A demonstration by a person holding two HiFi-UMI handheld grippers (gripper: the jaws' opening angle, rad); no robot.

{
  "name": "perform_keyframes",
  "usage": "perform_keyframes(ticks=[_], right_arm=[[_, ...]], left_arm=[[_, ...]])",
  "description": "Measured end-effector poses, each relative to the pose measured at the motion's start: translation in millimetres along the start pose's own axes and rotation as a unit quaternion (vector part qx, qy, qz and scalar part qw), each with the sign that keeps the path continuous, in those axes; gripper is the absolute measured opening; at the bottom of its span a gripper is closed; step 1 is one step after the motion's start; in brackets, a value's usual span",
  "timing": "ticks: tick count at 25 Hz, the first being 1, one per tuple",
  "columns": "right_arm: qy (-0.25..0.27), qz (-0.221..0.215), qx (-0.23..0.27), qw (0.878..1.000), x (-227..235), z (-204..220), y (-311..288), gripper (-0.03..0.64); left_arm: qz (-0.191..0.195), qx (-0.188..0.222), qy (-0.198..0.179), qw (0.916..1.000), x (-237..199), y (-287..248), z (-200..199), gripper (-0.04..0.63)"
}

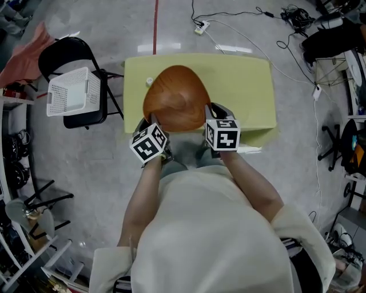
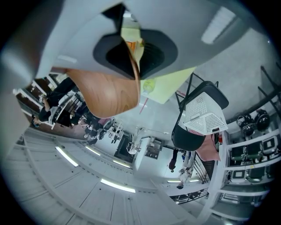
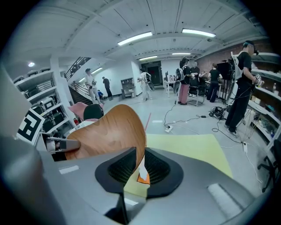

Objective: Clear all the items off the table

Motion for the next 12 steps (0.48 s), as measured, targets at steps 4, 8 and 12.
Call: perform_keyframes(ticks=[4,8,12], right_arm=[[0.009,-0.009,-0.002,1.0,-22.7,0.5,-4.4,0.058],[0.02,-0.019,-0.002,1.0,-43.6,1.3,-7.0,0.06],[0.034,-0.028,-0.003,0.999,-60.8,1.9,-9.0,0.06]], left_arm=[[-0.007,0.004,0.007,0.9999,-22.0,7.1,-3.6,0.035],[-0.014,0.01,0.016,0.9997,-41.7,14.4,-4.8,0.035],[-0.023,0.017,0.024,0.9993,-57.3,21.8,-5.5,0.035]])
Point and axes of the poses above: the fingertips, and each gripper's own axes: y backward along the fingers, x to its right, z out of its underside, the point moved 4 cm from there along y, backward along the fingers, and after that the axes turned 12 degrees about -y, right-handed, at the moved point
